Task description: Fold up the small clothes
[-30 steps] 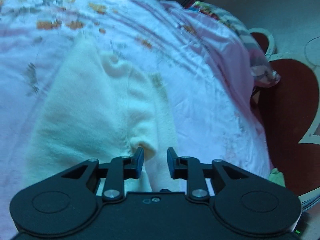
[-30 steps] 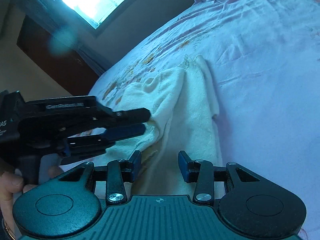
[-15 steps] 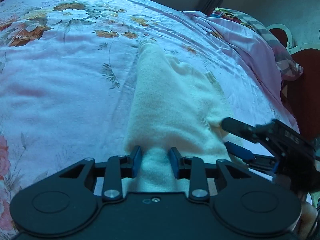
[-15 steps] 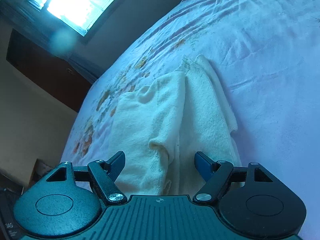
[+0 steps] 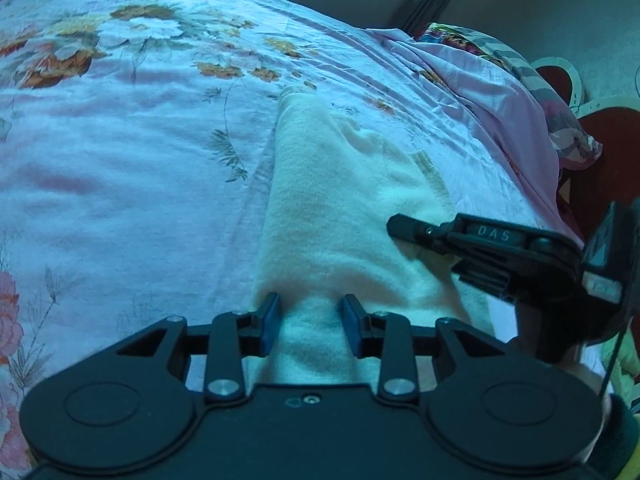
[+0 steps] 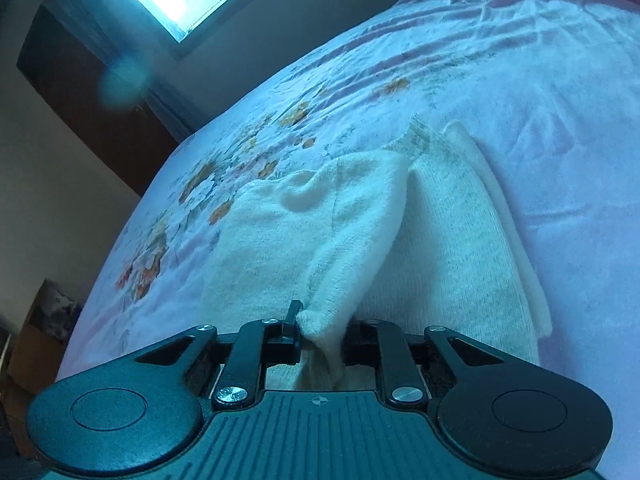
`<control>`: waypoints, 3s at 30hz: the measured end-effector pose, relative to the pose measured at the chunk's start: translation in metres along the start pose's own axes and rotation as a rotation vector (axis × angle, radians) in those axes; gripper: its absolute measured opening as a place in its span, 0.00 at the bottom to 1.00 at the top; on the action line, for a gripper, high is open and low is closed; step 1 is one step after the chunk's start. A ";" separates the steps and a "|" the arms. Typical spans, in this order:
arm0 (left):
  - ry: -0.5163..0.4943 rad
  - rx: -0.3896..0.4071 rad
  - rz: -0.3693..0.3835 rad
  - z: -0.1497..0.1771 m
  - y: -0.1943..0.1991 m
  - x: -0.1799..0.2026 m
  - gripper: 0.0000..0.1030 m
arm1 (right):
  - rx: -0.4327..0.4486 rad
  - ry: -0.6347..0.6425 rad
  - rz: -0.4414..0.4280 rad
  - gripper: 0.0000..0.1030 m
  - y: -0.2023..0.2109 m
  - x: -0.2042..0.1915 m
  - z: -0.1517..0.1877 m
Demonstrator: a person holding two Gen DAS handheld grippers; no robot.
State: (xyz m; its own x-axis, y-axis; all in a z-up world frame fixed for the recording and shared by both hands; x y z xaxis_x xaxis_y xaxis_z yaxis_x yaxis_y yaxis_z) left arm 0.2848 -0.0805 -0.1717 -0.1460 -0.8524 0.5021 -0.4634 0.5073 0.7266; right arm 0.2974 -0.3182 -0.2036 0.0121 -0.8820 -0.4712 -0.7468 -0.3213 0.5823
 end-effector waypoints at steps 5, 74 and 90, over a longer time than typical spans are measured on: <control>-0.037 0.020 0.065 0.001 0.001 0.020 0.33 | 0.086 0.225 0.112 0.14 0.034 -0.017 -0.018; -0.184 0.027 -0.081 0.009 -0.038 0.069 0.49 | -0.009 0.343 0.321 0.09 0.058 -0.022 0.032; -0.273 0.018 -0.202 0.046 -0.012 0.067 0.53 | -0.096 0.259 0.335 0.57 0.089 -0.015 0.077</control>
State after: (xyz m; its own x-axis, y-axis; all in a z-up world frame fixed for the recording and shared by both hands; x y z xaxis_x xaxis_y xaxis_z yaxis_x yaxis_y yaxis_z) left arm 0.2401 -0.1492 -0.1686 -0.2772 -0.9392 0.2028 -0.5219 0.3244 0.7889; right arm 0.1795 -0.3078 -0.1954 -0.0446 -0.9965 -0.0712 -0.6725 -0.0227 0.7397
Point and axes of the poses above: each gripper's, at about its wrist camera, not at the fingertips, and y roughly against the way its jaws point, x to its right, z to its underside, the point moved 1 cm from there along -y, roughly the way its jaws point, and after that the axes turned 12 degrees about y, right-handed, at the moved point
